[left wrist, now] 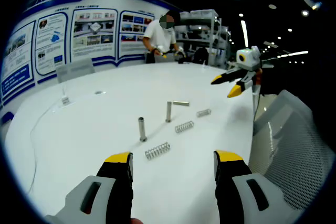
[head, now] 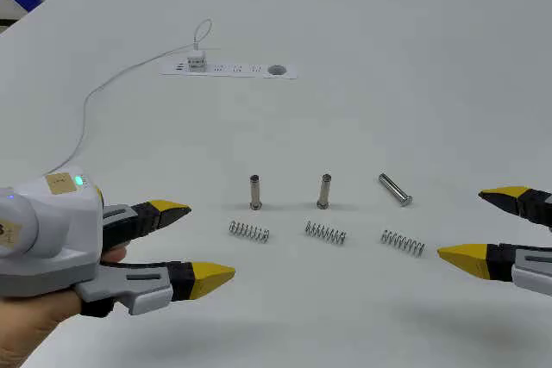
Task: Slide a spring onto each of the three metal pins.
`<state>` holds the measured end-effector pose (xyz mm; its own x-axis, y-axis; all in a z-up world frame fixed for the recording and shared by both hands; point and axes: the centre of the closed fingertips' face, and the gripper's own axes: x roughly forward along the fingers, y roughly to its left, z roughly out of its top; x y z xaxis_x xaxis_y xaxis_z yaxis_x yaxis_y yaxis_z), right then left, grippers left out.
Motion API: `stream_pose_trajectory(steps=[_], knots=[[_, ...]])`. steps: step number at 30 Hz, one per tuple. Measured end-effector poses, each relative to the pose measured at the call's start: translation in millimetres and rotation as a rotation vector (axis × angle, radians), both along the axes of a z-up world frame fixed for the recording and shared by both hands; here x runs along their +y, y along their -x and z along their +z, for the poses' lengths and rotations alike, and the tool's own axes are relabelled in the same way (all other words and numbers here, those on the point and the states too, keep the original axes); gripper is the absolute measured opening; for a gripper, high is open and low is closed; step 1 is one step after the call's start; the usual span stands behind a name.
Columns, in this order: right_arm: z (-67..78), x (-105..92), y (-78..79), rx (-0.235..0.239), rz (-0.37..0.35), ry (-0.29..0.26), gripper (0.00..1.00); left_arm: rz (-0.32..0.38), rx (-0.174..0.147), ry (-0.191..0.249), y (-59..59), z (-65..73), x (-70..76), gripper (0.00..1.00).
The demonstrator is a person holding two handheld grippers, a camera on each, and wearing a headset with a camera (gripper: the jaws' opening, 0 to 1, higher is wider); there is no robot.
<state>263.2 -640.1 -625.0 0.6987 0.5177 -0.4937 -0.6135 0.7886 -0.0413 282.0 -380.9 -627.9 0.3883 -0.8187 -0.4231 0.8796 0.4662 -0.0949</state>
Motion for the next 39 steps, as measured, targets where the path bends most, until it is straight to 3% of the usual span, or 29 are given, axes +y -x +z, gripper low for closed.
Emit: stream_pose_trajectory(steps=[20,30,39], knots=[[-2.0,-4.5,-3.7,0.017,-0.023,0.006,0.6,-0.009,-0.001,0.0,1.1,1.9,-1.7,0.63],[0.8,-4.5,-17.5,0.027,-0.039,0.005,0.56,-0.001,-0.004,0.004,1.8,2.9,-0.8,0.63],[2.3,-4.1,-33.5,0.028,-0.046,0.036,0.5,0.005,-0.009,0.004,0.6,4.0,-0.9,0.63]])
